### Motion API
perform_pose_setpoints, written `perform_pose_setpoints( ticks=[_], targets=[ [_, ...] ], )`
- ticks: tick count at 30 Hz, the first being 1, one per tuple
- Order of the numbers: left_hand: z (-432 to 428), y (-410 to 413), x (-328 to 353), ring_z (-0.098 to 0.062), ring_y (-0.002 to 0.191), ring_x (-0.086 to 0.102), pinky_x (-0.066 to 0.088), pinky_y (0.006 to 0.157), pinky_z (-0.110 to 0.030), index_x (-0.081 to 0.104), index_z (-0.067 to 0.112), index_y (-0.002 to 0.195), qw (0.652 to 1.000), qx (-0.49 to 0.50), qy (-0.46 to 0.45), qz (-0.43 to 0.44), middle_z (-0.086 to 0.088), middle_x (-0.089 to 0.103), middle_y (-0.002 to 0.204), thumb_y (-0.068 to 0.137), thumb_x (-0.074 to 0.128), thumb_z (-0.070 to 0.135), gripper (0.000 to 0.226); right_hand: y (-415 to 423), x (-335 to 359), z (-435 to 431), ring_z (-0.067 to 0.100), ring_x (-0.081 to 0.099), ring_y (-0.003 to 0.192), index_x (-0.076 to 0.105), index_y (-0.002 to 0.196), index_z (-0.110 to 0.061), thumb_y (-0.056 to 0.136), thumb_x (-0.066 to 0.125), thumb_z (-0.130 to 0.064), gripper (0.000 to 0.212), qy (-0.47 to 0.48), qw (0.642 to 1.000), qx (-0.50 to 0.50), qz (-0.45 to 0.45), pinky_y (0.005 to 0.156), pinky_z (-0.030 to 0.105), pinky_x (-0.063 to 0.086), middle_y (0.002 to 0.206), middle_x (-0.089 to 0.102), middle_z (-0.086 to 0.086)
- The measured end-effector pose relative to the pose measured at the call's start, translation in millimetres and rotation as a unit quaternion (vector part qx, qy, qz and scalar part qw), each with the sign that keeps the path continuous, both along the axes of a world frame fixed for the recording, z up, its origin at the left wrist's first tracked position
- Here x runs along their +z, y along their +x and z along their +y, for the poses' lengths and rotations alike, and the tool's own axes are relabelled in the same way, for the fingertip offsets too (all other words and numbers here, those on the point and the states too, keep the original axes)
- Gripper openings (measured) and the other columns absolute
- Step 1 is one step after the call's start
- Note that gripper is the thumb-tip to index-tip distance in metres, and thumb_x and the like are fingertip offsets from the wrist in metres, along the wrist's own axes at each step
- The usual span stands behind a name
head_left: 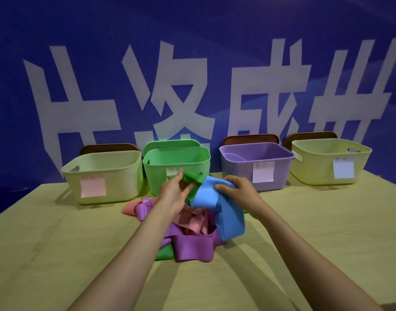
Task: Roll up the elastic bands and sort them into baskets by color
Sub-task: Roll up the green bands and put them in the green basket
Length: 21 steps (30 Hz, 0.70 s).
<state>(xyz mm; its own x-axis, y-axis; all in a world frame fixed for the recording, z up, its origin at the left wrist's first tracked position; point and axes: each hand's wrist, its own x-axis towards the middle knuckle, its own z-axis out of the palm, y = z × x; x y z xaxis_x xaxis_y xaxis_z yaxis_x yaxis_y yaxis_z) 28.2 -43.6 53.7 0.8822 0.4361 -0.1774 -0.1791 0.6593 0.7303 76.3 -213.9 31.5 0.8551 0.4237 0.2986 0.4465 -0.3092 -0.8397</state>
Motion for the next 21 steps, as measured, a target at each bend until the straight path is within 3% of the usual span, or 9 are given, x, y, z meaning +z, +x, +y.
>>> perform_pose_setpoints(
  ticks=[2,4,6,8,10,12,14,17,21],
  targets=[
    [-3.1,-7.9,-1.1,-0.025,0.084,0.056,0.051,0.075,-0.036,0.053,0.0,0.113,0.997,-0.059,0.02,0.052,-0.017,0.056,0.095,0.097,0.051,0.015,0.022,0.6,3.9,-0.6,-0.002,0.05,0.067,0.062,0.082,-0.028,0.091,0.062,-0.029,0.008,-0.013,0.999,-0.014,-0.031,0.057,0.01,0.035,0.071,0.057,-0.016],
    [-9.3,-11.1,-7.7,-0.025,0.095,0.054,0.05,0.074,-0.034,0.048,0.011,0.123,0.986,-0.101,0.09,0.095,-0.012,0.052,0.11,0.091,0.06,0.019,0.035,2.1,5.5,0.8,-0.001,0.054,0.077,0.067,0.099,-0.022,0.094,0.057,-0.03,0.014,-0.031,0.998,-0.008,-0.05,0.063,0.009,0.038,0.085,0.063,-0.013],
    [-13.1,-8.6,-18.8,-0.023,0.094,0.055,0.048,0.072,-0.033,0.041,0.02,0.125,0.971,-0.069,0.205,0.097,-0.011,0.051,0.116,0.088,0.065,0.016,0.045,2.4,6.0,2.6,0.005,0.056,0.084,0.067,0.106,-0.019,0.095,0.054,-0.032,0.022,-0.034,0.998,-0.004,-0.056,0.069,0.015,0.04,0.093,0.065,-0.008],
    [-12.3,-4.7,-27.0,-0.02,0.088,0.061,0.05,0.073,-0.034,0.053,0.019,0.119,0.934,-0.054,0.346,0.068,-0.01,0.058,0.113,0.088,0.063,0.01,0.033,2.4,5.8,3.7,0.005,0.055,0.086,0.067,0.106,-0.018,0.097,0.051,-0.033,0.023,-0.021,0.998,0.007,-0.058,0.07,0.016,0.039,0.092,0.064,-0.01],
    [-10.0,-5.6,-30.7,-0.013,0.07,0.064,0.049,0.063,-0.03,0.061,0.013,0.111,0.914,-0.108,0.39,0.04,-0.005,0.068,0.094,0.092,0.056,0.007,0.021,0.9,6.9,3.8,0.003,0.053,0.088,0.067,0.108,-0.016,0.099,0.047,-0.033,0.028,0.004,0.999,0.02,-0.031,0.072,0.014,0.038,0.092,0.062,-0.012],
    [-7.1,-8.9,-34.9,-0.01,0.052,0.055,0.041,0.053,-0.026,0.063,0.012,0.096,0.896,-0.15,0.417,0.027,0.0,0.062,0.068,0.093,0.056,0.011,0.008,1.2,9.4,2.1,0.003,0.052,0.095,0.065,0.116,-0.015,0.099,0.043,-0.036,0.034,0.036,0.999,0.015,0.013,0.077,0.017,0.038,0.102,0.063,-0.009],
    [-3.5,-9.8,-34.1,-0.006,0.052,0.05,0.04,0.053,-0.026,0.06,0.014,0.077,0.871,-0.1,0.48,0.006,0.002,0.056,0.062,0.09,0.061,0.01,0.014,3.8,9.4,1.2,0.007,0.053,0.098,0.065,0.116,-0.014,0.099,0.042,-0.041,0.039,0.071,0.996,0.001,0.06,0.082,0.023,0.039,0.107,0.064,-0.004],
    [4.7,-10.5,-26.0,0.004,0.056,0.048,0.039,0.06,-0.019,0.064,0.013,0.072,0.853,0.015,0.522,-0.014,0.004,0.06,0.066,0.086,0.066,0.016,0.015,6.9,9.8,1.7,0.009,0.053,0.083,0.066,0.103,-0.015,0.099,0.041,-0.041,0.037,0.133,0.986,-0.04,0.09,0.07,0.021,0.041,0.092,0.064,-0.002],
    [18.1,-12.1,-18.2,-0.008,0.068,0.053,0.042,0.069,-0.026,0.063,0.018,0.071,0.851,0.078,0.52,-0.019,0.003,0.063,0.071,0.088,0.065,0.022,0.018,17.0,14.2,-2.6,0.013,0.057,0.077,0.063,0.095,-0.015,0.101,0.038,-0.039,0.036,0.233,0.954,-0.123,0.143,0.065,0.023,0.043,0.091,0.064,0.004]
  ],
)
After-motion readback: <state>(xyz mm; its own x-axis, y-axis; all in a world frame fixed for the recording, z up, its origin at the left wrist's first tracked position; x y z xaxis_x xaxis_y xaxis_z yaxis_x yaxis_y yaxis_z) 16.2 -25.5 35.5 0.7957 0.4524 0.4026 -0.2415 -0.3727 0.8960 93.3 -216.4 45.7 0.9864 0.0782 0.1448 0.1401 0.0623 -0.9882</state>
